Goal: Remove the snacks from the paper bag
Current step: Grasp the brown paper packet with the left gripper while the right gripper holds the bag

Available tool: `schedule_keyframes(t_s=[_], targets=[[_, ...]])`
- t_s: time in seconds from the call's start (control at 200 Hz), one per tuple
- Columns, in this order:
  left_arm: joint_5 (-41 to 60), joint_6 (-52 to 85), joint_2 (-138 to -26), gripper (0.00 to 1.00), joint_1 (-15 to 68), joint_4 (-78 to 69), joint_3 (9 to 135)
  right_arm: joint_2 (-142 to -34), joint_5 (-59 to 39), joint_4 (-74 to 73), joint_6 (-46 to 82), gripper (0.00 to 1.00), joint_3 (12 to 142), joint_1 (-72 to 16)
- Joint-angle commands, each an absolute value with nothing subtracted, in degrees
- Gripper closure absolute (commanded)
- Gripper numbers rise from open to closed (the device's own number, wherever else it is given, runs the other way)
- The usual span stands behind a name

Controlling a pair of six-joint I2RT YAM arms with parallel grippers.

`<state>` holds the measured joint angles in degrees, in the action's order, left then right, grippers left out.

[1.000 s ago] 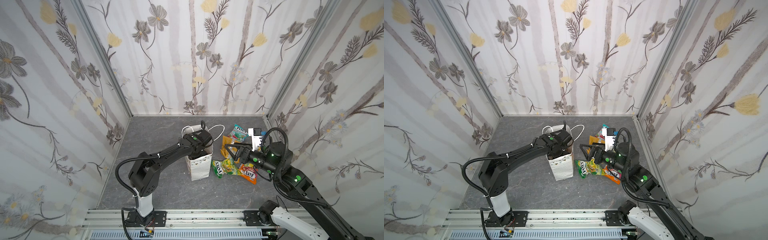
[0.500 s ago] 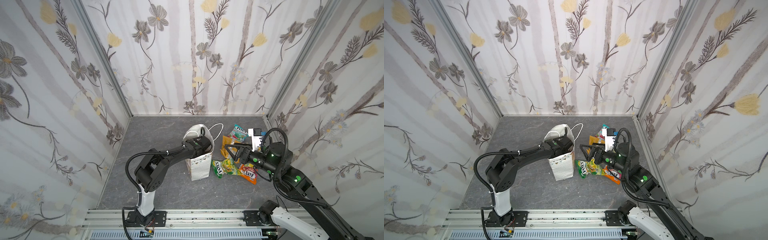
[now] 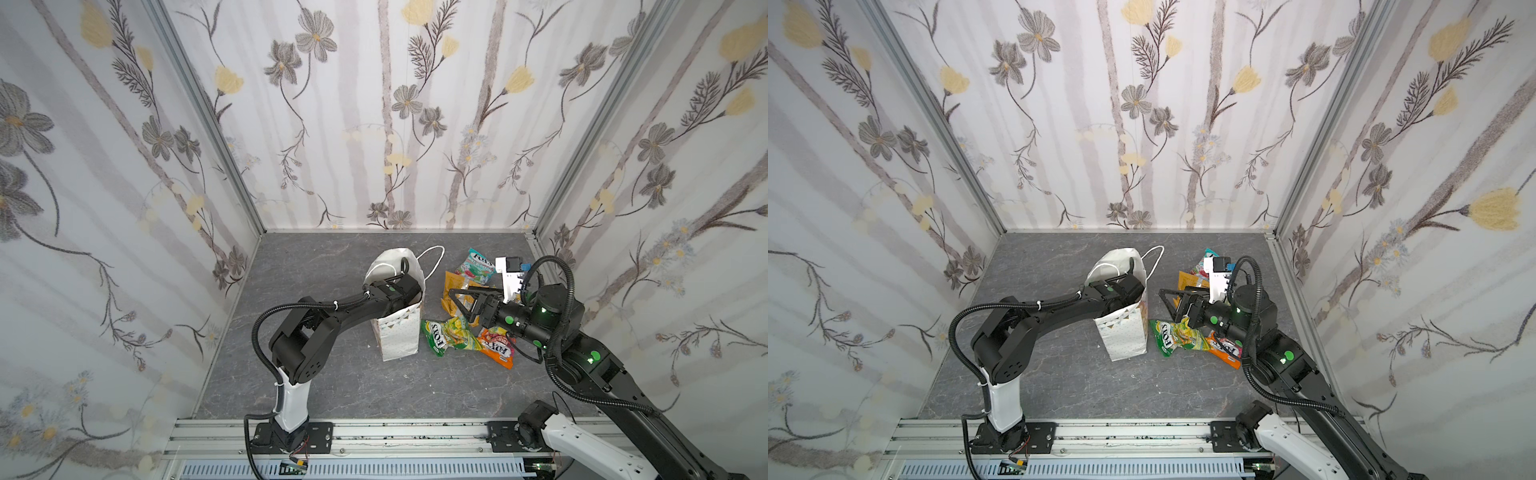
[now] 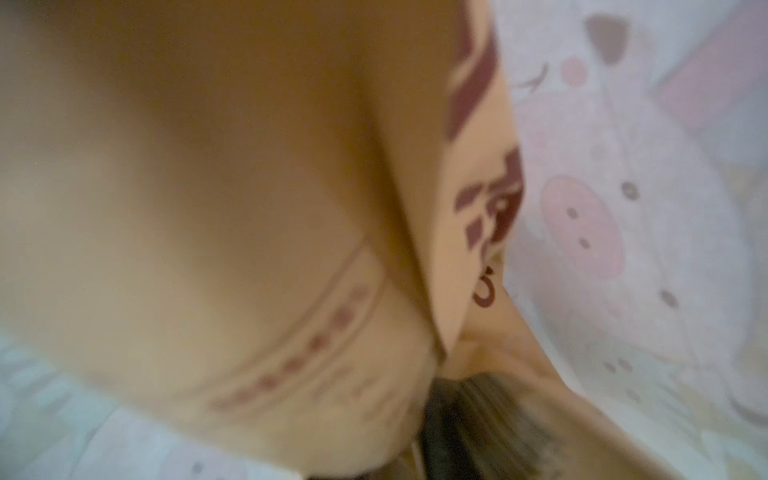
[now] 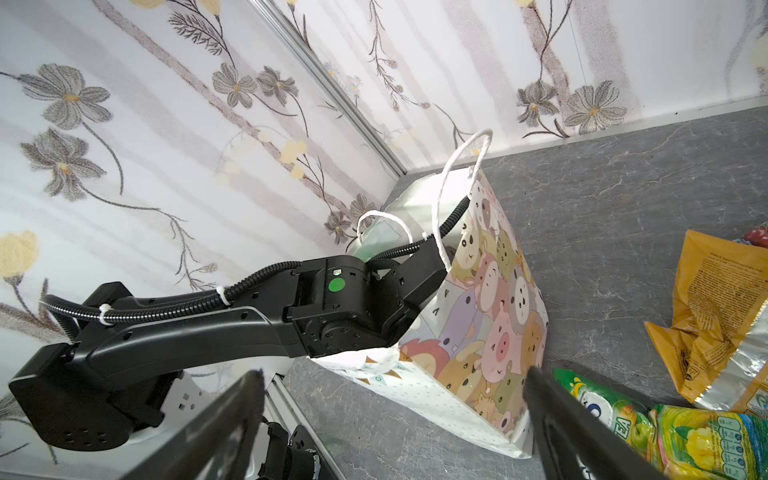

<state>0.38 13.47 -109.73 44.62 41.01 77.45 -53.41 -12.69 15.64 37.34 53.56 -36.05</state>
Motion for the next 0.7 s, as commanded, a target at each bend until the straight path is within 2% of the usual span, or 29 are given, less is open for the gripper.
schedule_keyframes(t_s=[0.0, 0.025, 0.694], targets=[[-0.7, 13.4, -107.9, 0.97, 44.5, 43.0, 77.8, -54.9, -11.9, 14.7, 38.4, 0.03, 53.6, -36.4], [-0.6, 13.4, -107.5, 1.0, 44.6, 43.0, 77.9, -55.3, -11.8, 14.5, 38.6, 0.03, 53.7, -36.6], [-2.6, 11.3, -103.3, 1.0, 45.9, 46.2, 79.7, -71.3, -8.0, 9.4, 42.0, 0.05, 59.7, -39.7]])
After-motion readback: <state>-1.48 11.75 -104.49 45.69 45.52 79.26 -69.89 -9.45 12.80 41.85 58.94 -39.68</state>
